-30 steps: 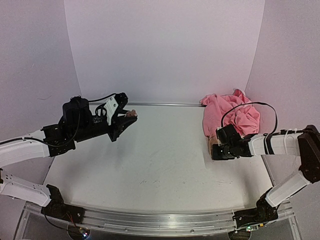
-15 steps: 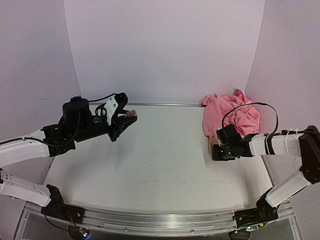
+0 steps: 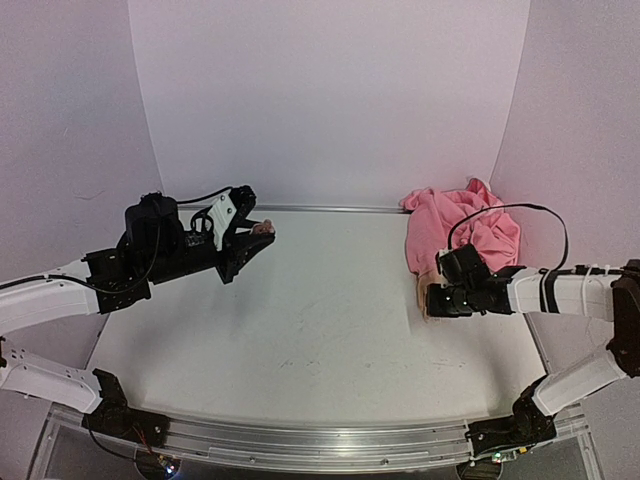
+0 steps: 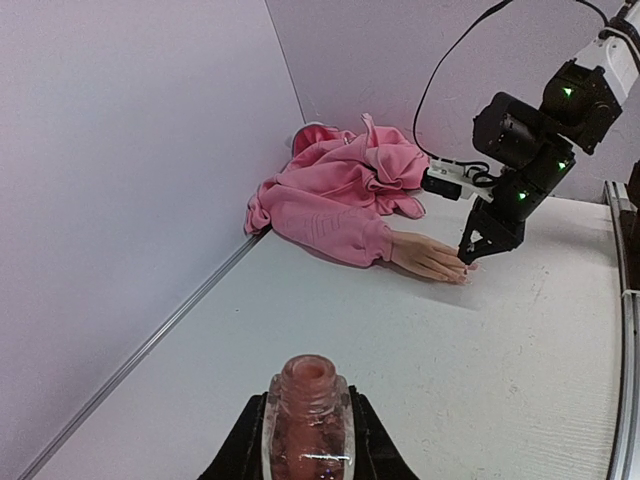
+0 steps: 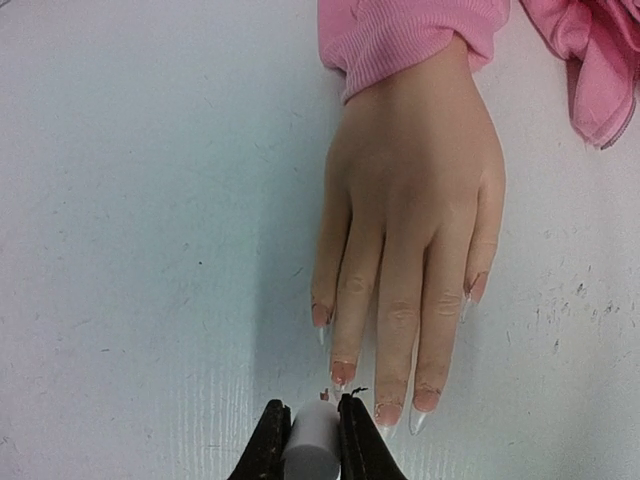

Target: Paint the nails

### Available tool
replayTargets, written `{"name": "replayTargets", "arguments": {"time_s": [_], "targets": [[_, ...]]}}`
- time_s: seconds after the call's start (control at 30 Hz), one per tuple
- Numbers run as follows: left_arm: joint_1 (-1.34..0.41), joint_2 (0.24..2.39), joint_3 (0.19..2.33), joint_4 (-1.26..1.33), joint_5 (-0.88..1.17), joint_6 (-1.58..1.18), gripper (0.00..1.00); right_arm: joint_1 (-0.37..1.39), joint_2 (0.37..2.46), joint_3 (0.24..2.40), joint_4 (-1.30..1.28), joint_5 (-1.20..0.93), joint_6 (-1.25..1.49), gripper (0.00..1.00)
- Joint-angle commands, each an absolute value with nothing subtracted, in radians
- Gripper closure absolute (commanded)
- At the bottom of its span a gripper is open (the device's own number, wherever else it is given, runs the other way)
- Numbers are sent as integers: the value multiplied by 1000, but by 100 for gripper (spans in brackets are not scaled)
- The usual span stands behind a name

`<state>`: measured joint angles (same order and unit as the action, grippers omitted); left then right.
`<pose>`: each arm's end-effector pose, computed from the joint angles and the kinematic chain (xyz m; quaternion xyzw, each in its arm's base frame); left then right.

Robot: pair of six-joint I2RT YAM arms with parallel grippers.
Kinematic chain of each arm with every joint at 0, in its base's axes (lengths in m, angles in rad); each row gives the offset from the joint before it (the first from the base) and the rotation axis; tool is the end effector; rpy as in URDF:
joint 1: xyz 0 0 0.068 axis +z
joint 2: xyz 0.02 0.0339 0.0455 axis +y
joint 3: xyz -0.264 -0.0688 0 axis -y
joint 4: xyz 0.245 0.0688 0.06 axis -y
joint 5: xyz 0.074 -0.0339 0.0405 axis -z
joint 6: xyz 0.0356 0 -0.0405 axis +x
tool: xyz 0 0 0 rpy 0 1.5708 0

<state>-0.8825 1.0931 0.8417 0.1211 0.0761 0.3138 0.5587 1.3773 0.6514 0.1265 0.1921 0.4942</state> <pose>0.1627 -0.2021 0.3309 0.4437 0.6066 -0.2123 0.6246 0.2429 0.1439 0.1934 0.0164 0.8813 0.1602 0.4444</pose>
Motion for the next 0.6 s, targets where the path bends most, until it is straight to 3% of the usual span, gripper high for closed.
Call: {"name": "replayTargets", "arguments": {"time_s": [0.0, 0.57], "targets": [[-877, 1063, 845, 164, 83, 299, 100, 554, 1351, 660, 126, 229, 481, 100], [-877, 1064, 843, 165, 75, 308, 100, 555, 1443, 691, 140, 260, 481, 100]]}}
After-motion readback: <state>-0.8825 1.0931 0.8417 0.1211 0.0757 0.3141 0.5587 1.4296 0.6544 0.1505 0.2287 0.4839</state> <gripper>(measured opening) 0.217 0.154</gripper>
